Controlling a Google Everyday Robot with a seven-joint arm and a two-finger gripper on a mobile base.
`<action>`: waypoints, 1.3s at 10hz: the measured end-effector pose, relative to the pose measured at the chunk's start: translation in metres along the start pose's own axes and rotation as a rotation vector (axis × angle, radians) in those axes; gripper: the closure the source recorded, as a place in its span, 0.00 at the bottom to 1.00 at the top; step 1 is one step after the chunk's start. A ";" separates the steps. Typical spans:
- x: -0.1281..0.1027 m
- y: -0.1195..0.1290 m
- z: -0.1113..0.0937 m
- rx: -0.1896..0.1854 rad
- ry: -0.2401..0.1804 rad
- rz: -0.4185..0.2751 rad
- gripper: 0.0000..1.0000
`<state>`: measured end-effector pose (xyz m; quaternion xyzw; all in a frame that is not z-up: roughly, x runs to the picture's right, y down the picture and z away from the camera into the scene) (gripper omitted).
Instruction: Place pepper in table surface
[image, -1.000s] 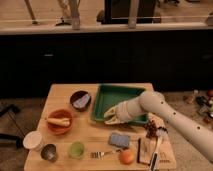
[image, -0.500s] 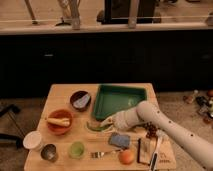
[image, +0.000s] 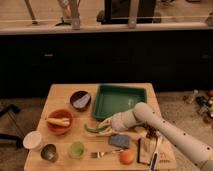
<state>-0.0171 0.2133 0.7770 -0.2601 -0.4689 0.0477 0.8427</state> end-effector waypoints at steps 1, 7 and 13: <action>-0.001 0.000 0.004 -0.009 -0.011 0.005 0.74; -0.006 0.003 0.013 -0.045 -0.075 0.031 0.20; -0.003 0.005 -0.001 -0.030 -0.080 0.044 0.20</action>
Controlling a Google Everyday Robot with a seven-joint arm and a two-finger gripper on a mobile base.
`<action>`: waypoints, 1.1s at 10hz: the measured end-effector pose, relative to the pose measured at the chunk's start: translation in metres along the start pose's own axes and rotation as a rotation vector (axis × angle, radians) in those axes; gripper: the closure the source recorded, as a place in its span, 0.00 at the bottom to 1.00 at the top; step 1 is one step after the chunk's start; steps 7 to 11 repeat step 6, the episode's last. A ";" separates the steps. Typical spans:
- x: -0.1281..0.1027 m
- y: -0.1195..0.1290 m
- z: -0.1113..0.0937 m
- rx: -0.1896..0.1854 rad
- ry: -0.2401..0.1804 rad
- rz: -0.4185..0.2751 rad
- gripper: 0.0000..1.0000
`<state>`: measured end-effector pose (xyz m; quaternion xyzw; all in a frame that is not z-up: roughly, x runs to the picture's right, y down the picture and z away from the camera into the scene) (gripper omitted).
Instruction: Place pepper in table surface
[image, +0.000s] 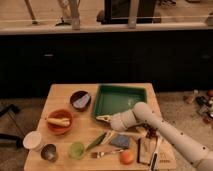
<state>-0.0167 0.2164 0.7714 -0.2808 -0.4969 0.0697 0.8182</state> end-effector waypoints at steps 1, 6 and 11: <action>0.000 0.000 -0.006 0.007 0.004 -0.001 0.20; 0.003 0.005 -0.032 0.024 0.027 0.000 0.20; 0.003 0.005 -0.032 0.024 0.027 0.000 0.20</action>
